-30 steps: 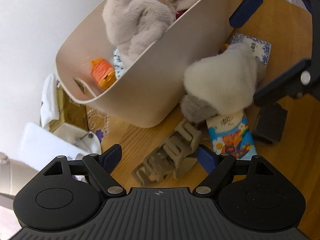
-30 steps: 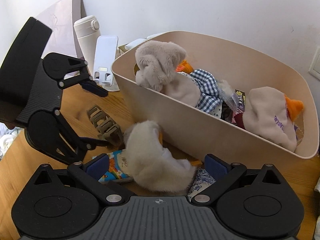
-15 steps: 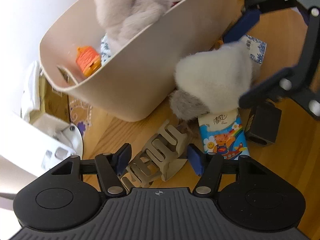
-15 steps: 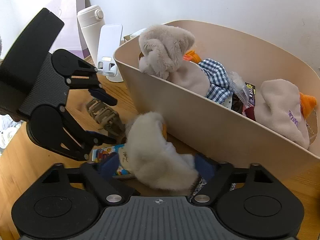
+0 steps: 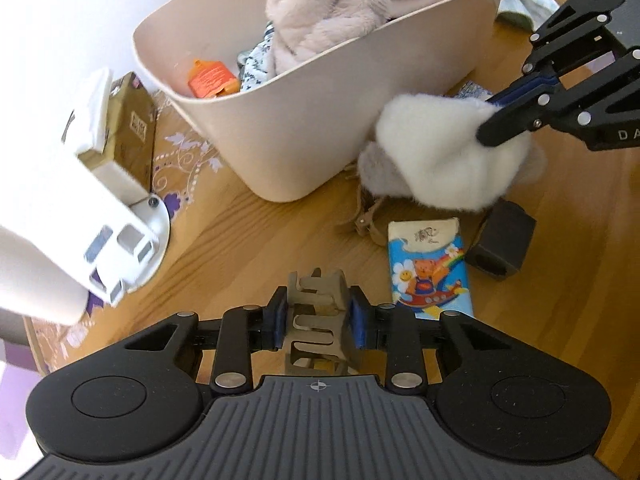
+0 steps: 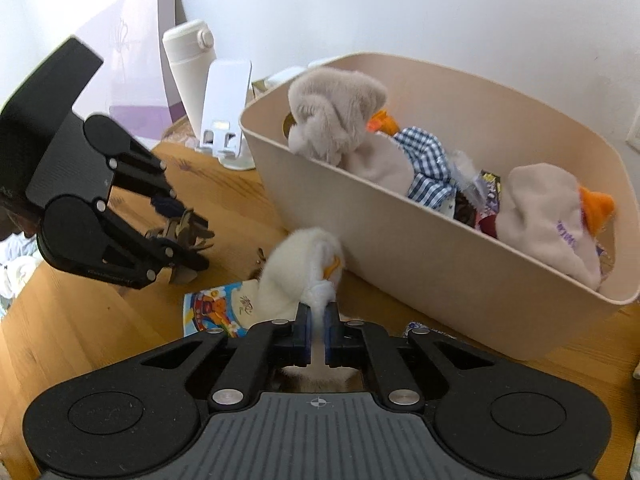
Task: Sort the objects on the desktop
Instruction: 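Grasp the beige claw clip with the left tool while the right tool grasps the white fluffy plush, then carry the claw clip and plush over the basket and open both tools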
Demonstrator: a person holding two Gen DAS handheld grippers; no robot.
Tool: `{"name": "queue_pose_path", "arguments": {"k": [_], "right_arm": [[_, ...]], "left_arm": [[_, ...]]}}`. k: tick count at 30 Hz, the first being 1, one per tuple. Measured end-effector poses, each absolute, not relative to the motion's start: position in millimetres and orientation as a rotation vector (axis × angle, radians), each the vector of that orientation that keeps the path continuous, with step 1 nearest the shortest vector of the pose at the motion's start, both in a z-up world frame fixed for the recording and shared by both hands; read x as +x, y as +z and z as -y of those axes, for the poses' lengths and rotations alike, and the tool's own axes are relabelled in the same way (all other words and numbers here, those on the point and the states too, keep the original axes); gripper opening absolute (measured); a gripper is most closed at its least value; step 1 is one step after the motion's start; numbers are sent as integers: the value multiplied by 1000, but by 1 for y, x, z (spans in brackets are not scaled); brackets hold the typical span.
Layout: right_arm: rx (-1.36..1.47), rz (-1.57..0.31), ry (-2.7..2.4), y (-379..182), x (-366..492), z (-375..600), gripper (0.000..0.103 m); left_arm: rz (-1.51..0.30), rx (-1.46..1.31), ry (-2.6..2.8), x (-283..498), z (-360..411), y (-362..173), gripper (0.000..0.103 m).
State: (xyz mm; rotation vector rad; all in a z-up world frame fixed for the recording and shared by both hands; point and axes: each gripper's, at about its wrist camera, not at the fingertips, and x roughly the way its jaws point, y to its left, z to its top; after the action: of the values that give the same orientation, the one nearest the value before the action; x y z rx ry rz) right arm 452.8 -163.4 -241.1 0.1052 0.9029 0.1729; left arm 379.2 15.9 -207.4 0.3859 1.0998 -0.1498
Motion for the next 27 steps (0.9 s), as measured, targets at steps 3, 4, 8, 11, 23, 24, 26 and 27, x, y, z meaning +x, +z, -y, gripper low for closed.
{"name": "queue_pose_path", "arguments": {"k": [3, 4, 8, 11, 23, 24, 26, 27], "right_arm": [[104, -884, 167, -232, 450, 162, 6], [102, -878, 166, -229, 448, 162, 6], [88, -850, 160, -219, 440, 161, 6], [83, -821, 149, -207, 433, 164, 6], [72, -699, 83, -163, 407, 184, 6], [74, -687, 74, -160, 405, 186, 6], [77, -661, 53, -152, 403, 192, 6], [79, -648, 42, -148, 402, 195, 6]], "left_arm": [[-1090, 321, -141, 372, -21, -202, 31], [-1085, 300, -137, 370, -23, -200, 31], [-1057, 267, -129, 364, -26, -189, 31], [-1026, 258, -135, 358, -26, -175, 31], [-869, 249, -110, 347, -27, -119, 31], [-856, 244, -106, 347, -27, -115, 31], [-828, 231, -96, 348, -29, -103, 31], [-814, 223, -91, 349, -29, -98, 31]]}}
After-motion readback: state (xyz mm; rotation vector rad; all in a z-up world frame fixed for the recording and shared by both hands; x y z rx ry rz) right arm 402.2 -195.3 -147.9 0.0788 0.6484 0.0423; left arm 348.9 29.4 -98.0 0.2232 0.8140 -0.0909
